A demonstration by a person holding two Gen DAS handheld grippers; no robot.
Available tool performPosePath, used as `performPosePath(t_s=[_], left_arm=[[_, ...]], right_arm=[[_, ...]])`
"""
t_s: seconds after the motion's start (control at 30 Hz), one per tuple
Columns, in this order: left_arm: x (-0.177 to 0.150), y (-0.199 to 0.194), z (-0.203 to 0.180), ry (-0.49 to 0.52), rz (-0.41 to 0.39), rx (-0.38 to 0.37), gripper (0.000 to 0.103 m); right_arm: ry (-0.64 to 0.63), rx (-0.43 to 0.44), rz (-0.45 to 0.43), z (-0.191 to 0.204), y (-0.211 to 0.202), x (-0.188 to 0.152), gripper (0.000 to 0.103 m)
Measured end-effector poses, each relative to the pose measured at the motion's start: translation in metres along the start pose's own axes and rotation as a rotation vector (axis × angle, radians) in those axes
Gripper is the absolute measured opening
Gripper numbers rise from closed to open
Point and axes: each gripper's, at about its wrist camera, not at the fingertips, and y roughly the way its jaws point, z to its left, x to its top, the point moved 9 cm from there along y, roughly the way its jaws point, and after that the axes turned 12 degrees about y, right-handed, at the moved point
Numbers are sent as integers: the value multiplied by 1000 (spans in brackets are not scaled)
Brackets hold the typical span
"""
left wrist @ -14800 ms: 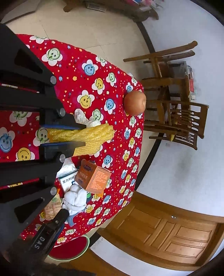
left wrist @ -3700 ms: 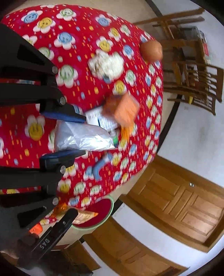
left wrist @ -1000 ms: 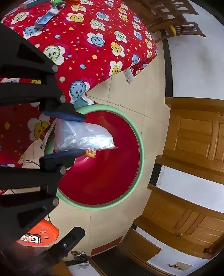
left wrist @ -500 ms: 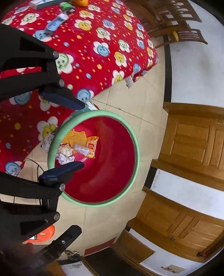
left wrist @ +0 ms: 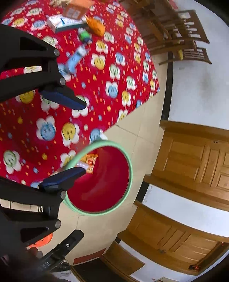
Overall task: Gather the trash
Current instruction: 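Move both open grippers back over the table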
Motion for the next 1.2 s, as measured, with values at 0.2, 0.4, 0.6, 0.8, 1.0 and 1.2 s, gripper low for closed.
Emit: performPosePath(t_s=[0.2,0.4,0.6,0.8,1.0,1.2], left_arm=[[-11,-27,26,-25,-26,57,67],[-22,-52,51,-50,-42,112,67],[-37,-76,85,-84,-58,165,68],[-54,-96,128,-139,-64,232,68],[-71,-110,174,-186,-51,313,68],[-92,-116,217,-233,-24,374,68]], right_arm=[[-33,38,28,20,-4,-14,64],[-82,73,57,44,-8,-30,65],[-124,103,85,68,-9,-46,65],[-164,124,123,90,-3,-64,65],[-209,135,157,112,6,-82,65],[-251,147,219,132,21,-105,65]])
